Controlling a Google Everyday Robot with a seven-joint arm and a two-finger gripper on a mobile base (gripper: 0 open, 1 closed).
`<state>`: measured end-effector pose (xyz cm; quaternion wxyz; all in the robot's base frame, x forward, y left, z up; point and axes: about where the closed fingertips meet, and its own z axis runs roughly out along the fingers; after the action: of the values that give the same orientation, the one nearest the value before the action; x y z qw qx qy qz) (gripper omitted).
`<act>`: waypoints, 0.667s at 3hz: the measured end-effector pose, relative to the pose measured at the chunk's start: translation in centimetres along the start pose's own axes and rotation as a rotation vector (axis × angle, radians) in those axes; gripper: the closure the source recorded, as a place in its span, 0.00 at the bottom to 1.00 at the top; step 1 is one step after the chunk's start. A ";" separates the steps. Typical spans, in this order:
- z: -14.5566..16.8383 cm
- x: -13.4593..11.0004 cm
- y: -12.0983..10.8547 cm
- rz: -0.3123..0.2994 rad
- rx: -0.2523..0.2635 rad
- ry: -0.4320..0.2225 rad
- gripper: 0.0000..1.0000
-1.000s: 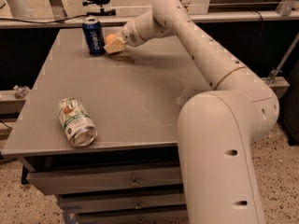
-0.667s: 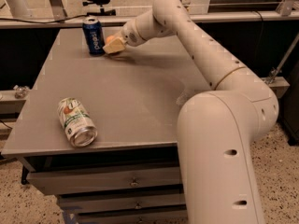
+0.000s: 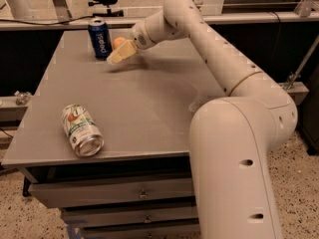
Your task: Move orange near pepsi can
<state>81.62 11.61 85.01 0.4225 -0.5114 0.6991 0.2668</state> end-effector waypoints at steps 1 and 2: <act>-1.2 0.1 -0.3 0.024 0.002 -0.026 0.00; -5.4 0.3 -0.9 0.065 0.026 -0.100 0.00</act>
Offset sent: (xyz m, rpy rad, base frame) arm -0.0224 -0.1376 0.0564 0.2320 -0.0065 -0.1425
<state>80.72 6.81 87.49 0.4547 -0.4689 0.6967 0.2965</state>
